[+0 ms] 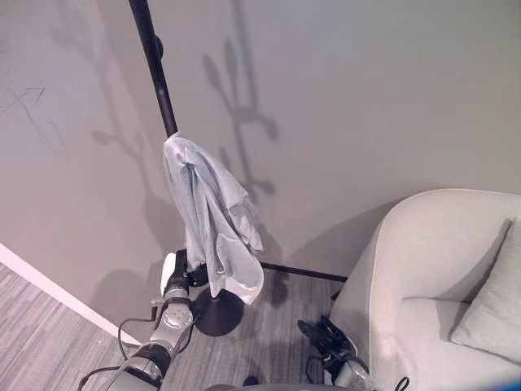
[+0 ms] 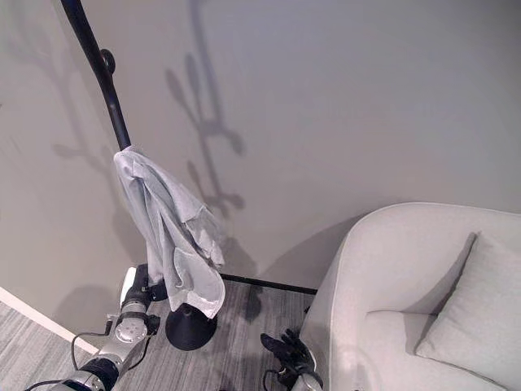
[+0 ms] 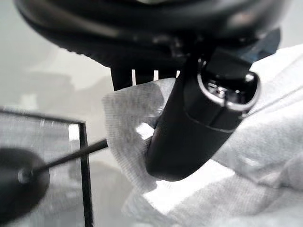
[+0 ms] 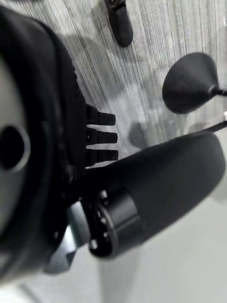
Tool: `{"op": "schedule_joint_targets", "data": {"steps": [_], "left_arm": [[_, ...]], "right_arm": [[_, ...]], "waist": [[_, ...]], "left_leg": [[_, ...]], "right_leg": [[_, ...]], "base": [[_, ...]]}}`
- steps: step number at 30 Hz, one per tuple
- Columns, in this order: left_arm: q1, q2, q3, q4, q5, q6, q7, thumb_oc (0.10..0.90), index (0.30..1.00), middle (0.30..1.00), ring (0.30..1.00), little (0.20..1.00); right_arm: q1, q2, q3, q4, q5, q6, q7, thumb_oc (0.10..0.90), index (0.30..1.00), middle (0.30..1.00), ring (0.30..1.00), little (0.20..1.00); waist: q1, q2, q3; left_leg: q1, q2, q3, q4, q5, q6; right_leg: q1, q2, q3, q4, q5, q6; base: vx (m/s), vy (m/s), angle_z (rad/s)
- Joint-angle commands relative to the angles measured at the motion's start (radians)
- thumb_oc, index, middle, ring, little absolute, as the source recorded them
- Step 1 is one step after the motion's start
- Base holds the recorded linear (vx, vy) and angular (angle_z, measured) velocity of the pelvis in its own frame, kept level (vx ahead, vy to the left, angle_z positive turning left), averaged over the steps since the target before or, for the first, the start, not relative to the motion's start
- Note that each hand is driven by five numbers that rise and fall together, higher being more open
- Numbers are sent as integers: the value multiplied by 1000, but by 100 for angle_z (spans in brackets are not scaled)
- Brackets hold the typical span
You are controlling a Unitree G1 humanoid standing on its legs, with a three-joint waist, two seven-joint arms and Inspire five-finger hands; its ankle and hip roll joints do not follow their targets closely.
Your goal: Hang the clothes on the sofa on the clothes rack.
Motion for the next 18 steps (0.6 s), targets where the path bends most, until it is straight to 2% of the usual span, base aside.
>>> {"op": "schedule_joint_targets", "data": {"steps": [1,2,3,4,5,10,14,15,18], "left_arm": [[125,-83,15,54,-206,30,-124,800,900,900,900,900],[132,-84,85,51,-382,41,-201,800,900,900,900,900],[135,-88,135,60,-467,39,-228,800,900,900,900,900],[133,-87,135,60,-468,39,-229,800,900,900,900,900],[145,-98,215,61,-530,10,-250,800,900,900,900,900],[156,-89,276,146,-538,15,-280,800,900,900,900,900],[200,-74,334,136,-559,-9,-321,800,900,900,900,900],[219,-79,397,167,-615,-2,-345,800,900,900,900,900],[219,-85,434,238,-644,25,-357,800,900,900,900,900]], "right_arm": [[-50,2,-49,-83,18,-76,12,800,900,900,900,900],[-46,3,-83,-45,35,-69,25,800,900,900,900,900],[-51,7,-117,-11,72,-67,30,800,900,900,900,900],[-53,7,-117,-10,72,-67,31,800,900,900,900,900],[-53,15,-217,67,159,-59,47,800,900,900,900,900],[-50,-7,-325,170,198,-48,57,800,900,900,900,900],[-34,-39,-422,249,203,-47,58,800,900,900,900,900],[-23,-46,-477,293,230,-40,59,800,900,900,900,900],[-21,-50,-515,334,273,-21,66,800,900,900,900,900]], "waist": [[-13,-7,29],[-8,-9,25],[-5,-14,28],[-5,-12,26],[7,-21,14],[18,-26,5],[32,-28,1],[42,-34,-2],[44,-36,-7]], "left_leg": [[16,-41,16,-1,-65,-8],[14,-43,13,-2,-64,-10],[18,-48,7,-2,-67,-10],[15,-46,7,-3,-64,-11],[9,-53,0,-5,-64,-15],[3,-55,-7,-7,-65,-18],[0,-59,-16,-8,-64,-21],[-2,-61,-22,-9,-62,-24],[-3,-61,-22,-11,-62,-27]], "right_leg": [[16,-87,48,-220,508,45],[23,-86,44,-233,508,47],[35,-90,38,-238,500,50],[33,-88,38,-241,504,49],[50,-87,31,-274,505,51],[65,-87,27,-302,510,56],[79,-87,22,-321,515,60],[91,-86,22,-340,510,59],[102,-86,22,-362,503,56]], "base": [[13,-32,-4],[24,-50,-1],[16,-39,1],[32,-60,3],[28,-55,4],[21,-33,10],[15,-32,9],[17,-43,6],[11,-34,4]]}}
